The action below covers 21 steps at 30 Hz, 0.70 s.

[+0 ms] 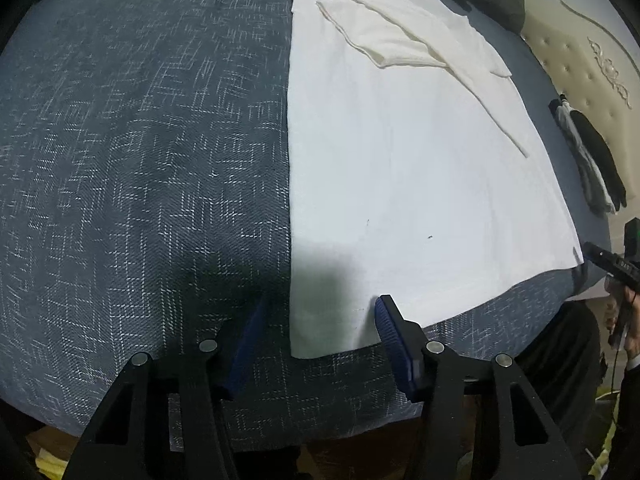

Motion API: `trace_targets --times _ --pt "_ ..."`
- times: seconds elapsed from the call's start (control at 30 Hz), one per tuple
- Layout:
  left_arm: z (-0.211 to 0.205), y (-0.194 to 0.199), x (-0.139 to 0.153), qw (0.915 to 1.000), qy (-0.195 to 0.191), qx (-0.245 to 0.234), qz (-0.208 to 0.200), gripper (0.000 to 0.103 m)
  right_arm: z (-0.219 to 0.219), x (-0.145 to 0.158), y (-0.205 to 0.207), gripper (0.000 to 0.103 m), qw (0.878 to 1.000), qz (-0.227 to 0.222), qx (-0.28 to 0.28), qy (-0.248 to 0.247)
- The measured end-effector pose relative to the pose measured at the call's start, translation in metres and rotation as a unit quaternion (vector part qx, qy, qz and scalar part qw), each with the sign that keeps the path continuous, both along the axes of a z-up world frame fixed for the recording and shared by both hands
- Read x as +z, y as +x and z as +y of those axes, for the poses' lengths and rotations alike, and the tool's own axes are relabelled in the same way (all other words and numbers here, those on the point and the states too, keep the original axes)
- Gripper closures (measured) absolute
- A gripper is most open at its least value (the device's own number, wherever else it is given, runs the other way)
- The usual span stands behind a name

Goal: Fold clothes
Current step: 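Move both open grippers to the shirt hem, then close the left gripper on the shirt hem while the right gripper grasps the hem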

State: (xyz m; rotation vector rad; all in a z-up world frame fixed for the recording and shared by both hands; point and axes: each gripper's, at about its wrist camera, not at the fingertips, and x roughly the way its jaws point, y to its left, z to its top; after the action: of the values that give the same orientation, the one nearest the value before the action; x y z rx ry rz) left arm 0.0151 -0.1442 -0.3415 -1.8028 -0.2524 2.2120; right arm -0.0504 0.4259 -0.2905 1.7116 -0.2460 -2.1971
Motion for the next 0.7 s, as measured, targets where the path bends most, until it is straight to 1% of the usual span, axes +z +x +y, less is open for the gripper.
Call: trace_targets --times 0.17,0.2,0.3,0.33,0.43,0.5,0.57,0.6,0.63,0.7 --pt "-0.0015 0.0014 0.0011 1.0 0.003 -0.003 0.002 0.044 -0.001 -0.001 -0.0007 0.032 1.0 -0.001 -0.001 -0.002" --pt "-0.0017 0.002 0.0017 1.0 0.001 -0.004 0.003 0.048 -0.0014 -0.0013 -0.0007 0.032 1.0 -0.001 -0.001 -0.002" --pt "-0.0034 0.0034 0.0034 1.0 0.002 -0.004 0.007 0.063 -0.0025 -0.0022 -0.0006 0.032 1.0 -0.002 0.0 -0.002" --pt "-0.0046 0.0037 0.0037 1.0 0.005 -0.002 0.007 0.066 -0.0028 -0.0026 -0.0005 0.032 1.0 -0.002 0.0 -0.002" --pt "-0.0056 0.0043 0.0032 0.9999 0.015 -0.002 0.004 0.07 -0.0029 -0.0035 -0.0006 0.032 1.0 -0.002 -0.001 -0.002" --pt "-0.005 0.0045 0.0032 0.9999 0.015 -0.003 0.003 0.071 -0.0026 -0.004 -0.0006 0.032 1.0 -0.003 -0.002 -0.003" --pt "-0.0043 0.0045 0.0034 0.9999 0.016 -0.005 0.003 0.075 -0.0019 -0.0042 -0.0004 0.032 1.0 -0.002 -0.003 -0.003" --pt "-0.0039 0.0046 0.0037 0.9998 0.018 -0.007 0.003 0.08 -0.0016 -0.0044 -0.0005 0.032 1.0 -0.003 -0.003 -0.003" --pt "-0.0035 0.0047 0.0041 0.9997 0.021 -0.008 0.004 0.09 -0.0012 -0.0047 -0.0007 0.032 1.0 -0.003 -0.003 -0.004" --pt "-0.0028 0.005 0.0055 0.9997 0.022 -0.009 0.006 0.094 -0.001 -0.0052 -0.0007 0.032 1.0 -0.003 -0.003 -0.004"
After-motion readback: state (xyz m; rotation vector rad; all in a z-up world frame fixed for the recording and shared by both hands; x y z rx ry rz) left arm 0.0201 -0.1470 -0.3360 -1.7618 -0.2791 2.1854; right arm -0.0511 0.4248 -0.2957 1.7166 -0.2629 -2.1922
